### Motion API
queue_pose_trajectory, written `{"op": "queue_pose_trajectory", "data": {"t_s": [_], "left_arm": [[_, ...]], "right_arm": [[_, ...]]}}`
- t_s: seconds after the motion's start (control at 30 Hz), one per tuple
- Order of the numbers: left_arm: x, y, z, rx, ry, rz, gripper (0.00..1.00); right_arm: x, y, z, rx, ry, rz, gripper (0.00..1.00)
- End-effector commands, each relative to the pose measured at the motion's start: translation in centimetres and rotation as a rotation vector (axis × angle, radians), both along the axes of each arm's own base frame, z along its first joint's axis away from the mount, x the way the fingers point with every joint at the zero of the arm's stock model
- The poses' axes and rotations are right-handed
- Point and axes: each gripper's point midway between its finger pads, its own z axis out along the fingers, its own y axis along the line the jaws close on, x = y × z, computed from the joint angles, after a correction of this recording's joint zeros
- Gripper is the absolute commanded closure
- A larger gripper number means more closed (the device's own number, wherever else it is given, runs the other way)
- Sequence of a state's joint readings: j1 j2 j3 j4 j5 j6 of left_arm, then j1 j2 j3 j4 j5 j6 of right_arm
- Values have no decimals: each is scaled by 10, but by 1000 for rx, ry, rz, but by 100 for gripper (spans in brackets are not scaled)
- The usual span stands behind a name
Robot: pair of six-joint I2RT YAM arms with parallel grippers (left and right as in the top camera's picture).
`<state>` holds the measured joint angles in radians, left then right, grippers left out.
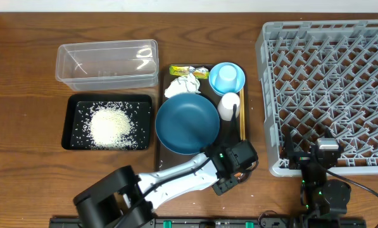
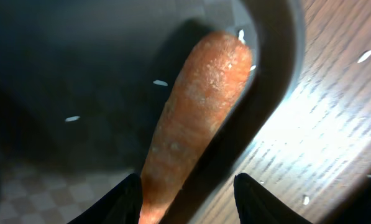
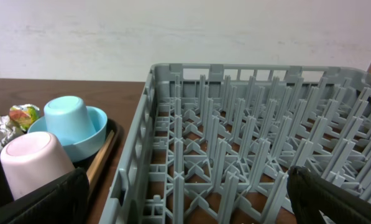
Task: Sort waste into correct bins and load items into the dishwasher rack
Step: 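Close the left gripper on the carrot's thick end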
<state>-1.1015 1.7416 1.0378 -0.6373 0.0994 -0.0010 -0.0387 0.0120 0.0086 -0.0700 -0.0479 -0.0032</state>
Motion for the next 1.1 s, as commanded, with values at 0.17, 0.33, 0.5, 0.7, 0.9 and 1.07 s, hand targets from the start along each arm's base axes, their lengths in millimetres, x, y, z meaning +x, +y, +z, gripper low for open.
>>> {"op": "queue_pose_trajectory", "data": {"t_s": [0.17, 0.33, 0.5, 0.7, 0.9, 1.07], "left_arm": [[-1, 7, -25, 61, 17, -55, 49], [3, 3, -30, 56, 4, -54, 49], [7, 6, -29, 69, -16, -47, 49], [13, 7, -14, 50, -27, -29, 50], [12, -2, 17, -51, -16, -22, 49], [12, -8, 39, -122, -30, -25, 46]], "right_arm": [[0, -1, -1, 17, -1, -8, 1], [0, -1, -1, 17, -1, -8, 1], [0, -1, -1, 17, -1, -8, 1], [0, -1, -1, 17, -1, -8, 1], [0, -1, -1, 17, -1, -8, 1], [0, -1, -1, 17, -1, -8, 1]]}}
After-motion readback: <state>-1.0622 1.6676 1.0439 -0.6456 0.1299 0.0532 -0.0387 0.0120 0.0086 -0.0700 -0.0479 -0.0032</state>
